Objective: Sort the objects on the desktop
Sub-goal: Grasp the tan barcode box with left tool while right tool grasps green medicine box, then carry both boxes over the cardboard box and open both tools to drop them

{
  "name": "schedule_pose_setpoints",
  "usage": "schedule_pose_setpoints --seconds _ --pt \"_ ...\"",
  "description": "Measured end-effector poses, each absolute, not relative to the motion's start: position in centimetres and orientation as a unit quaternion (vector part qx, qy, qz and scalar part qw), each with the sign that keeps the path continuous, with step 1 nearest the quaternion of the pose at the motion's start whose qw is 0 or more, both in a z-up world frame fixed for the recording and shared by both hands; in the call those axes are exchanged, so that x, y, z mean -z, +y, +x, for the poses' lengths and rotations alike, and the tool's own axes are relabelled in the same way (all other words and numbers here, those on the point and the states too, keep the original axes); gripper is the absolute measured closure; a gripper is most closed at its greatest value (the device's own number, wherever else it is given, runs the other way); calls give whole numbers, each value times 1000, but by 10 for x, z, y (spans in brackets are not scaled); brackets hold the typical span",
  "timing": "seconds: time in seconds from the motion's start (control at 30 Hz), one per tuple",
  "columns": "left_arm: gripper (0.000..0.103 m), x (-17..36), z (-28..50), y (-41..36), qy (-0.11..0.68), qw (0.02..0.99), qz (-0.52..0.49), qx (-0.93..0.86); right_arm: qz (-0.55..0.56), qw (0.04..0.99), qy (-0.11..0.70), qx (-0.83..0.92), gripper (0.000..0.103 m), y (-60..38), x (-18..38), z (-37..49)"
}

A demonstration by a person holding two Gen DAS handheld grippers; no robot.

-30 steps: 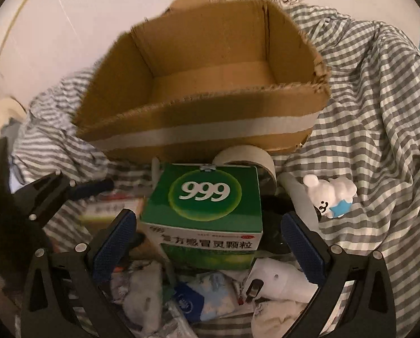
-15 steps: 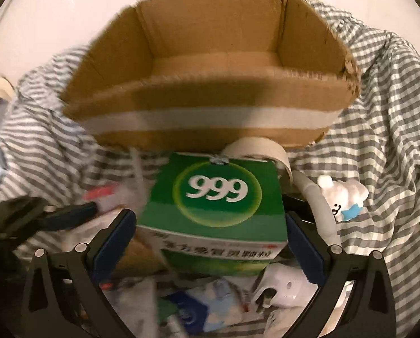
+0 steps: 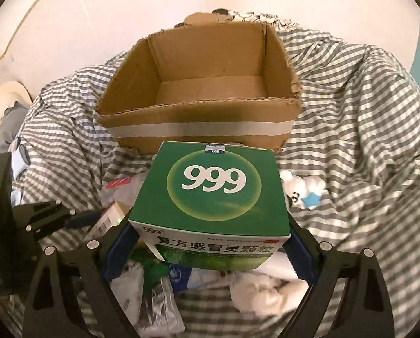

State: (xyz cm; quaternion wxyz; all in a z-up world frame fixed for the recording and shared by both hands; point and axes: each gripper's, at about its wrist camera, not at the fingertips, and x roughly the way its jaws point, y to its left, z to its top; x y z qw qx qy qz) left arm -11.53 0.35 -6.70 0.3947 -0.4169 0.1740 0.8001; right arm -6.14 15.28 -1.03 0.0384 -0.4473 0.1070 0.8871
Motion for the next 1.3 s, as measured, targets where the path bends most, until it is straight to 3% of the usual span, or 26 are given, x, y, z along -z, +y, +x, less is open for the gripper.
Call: schedule_pose_setpoints --seconds 0.33,0.7,0.9,1.3 --pt "74 -22 -110 -14 98 375 -378 -841 -413 42 94 -905 11 162 -39 -25" --pt "74 -96 -158 6 67 346 -307 -884 -367 29 73 -927 10 182 -91 -65" --pt "74 -85 -219 36 59 336 -323 -883 -369 23 65 -927 10 206 -93 -135" --pt "74 -21 -334 85 70 282 -344 -893 -399 18 65 -915 10 234 -33 -282"
